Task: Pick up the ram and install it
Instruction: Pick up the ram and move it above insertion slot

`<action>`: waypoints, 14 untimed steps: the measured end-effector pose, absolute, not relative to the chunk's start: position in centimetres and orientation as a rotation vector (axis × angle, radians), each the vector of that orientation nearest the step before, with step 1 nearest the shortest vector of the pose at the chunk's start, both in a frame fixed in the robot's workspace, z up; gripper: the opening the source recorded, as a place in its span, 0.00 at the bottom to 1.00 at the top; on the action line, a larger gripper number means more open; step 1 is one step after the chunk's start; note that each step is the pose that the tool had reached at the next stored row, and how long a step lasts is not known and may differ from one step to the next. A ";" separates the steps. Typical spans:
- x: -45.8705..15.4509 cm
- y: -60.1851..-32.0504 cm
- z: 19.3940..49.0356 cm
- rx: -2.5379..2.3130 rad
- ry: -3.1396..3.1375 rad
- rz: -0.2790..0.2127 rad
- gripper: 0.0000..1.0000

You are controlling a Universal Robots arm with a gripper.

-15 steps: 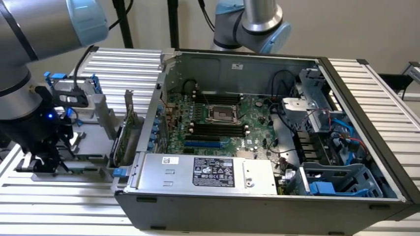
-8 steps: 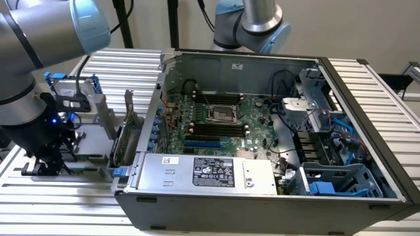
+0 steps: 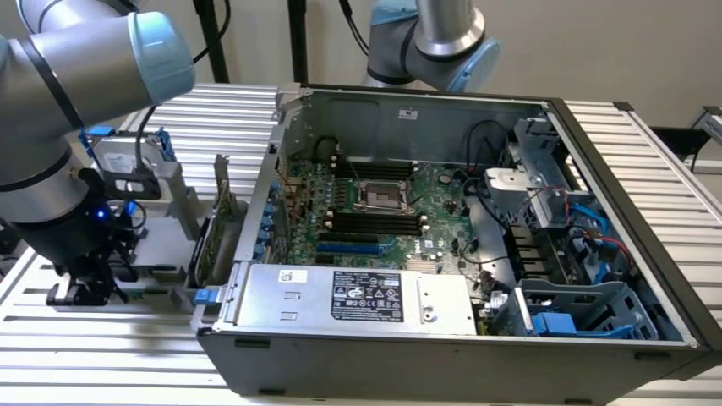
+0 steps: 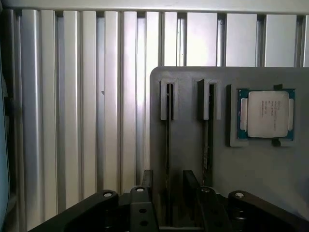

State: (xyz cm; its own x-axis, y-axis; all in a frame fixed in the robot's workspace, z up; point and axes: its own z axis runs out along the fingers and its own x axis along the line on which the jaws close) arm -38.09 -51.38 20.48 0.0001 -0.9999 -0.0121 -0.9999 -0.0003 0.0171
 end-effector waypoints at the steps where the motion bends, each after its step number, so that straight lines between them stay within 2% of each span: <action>1: -38.1 -51.4 20.4 2.219 -2.218 -0.033 0.39; 14: -38.6 -51.0 19.6 2.215 -2.214 -0.042 0.39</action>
State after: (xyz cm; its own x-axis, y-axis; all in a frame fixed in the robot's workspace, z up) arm -38.58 -51.02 19.59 0.0002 -0.9999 -0.0121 -0.9997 -0.0005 0.0257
